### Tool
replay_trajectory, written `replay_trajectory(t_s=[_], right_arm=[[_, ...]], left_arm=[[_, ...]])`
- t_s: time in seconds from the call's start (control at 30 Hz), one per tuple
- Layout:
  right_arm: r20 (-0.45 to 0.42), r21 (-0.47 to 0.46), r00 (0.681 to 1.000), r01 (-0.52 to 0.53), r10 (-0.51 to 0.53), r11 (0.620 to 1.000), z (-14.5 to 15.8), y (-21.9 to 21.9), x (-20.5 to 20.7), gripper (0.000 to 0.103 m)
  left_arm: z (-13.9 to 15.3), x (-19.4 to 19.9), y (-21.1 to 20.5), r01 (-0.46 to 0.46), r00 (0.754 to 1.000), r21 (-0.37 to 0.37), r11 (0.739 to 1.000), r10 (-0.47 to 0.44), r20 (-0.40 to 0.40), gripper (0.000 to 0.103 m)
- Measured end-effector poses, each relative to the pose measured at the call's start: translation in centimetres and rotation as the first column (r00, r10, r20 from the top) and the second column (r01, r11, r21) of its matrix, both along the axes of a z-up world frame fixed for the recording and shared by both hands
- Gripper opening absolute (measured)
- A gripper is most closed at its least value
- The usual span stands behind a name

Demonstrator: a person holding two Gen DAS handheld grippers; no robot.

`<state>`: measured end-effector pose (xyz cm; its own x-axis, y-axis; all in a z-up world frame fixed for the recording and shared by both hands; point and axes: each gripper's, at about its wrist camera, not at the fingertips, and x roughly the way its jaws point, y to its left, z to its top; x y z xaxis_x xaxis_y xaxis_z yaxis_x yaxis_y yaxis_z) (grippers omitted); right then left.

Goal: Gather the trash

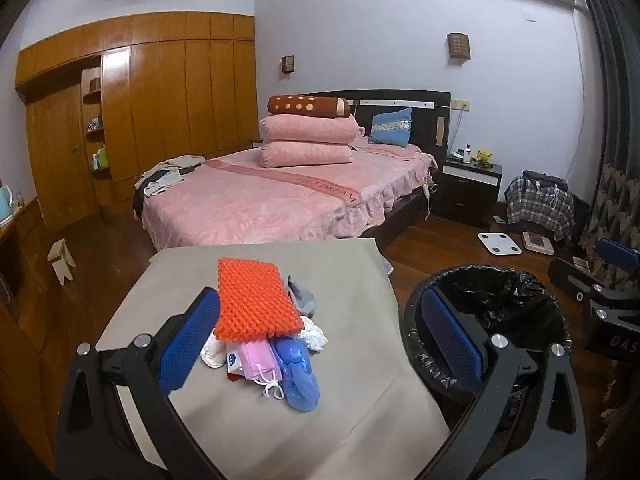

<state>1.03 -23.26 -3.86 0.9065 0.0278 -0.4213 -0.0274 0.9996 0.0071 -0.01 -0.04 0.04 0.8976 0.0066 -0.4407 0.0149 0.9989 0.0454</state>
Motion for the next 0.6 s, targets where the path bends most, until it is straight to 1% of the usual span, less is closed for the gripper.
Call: replay_trajectory(t_s=[0.23, 0.27, 0.6], right_arm=[[0.001, 0.005, 1.000, -0.001, 0.001, 1.000, 0.01, 0.02, -0.01, 0.097], [0.001, 0.005, 1.000, -0.001, 0.001, 1.000, 0.01, 0.02, -0.02, 0.097], [-0.004, 0.003, 1.000, -0.002, 0.002, 1.000, -0.21, 0.26, 0.18, 0.097]], left_arm=[[0.10, 0.07, -0.20, 0.003, 1.000, 0.007, 1.000, -0.003, 0.000, 0.098], [0.04, 0.09, 0.09, 0.000, 1.000, -0.007, 1.000, 0.000, -0.004, 0.098], [0.10, 0.28, 0.17, -0.003, 1.000, -0.004, 1.000, 0.003, -0.003, 0.098]])
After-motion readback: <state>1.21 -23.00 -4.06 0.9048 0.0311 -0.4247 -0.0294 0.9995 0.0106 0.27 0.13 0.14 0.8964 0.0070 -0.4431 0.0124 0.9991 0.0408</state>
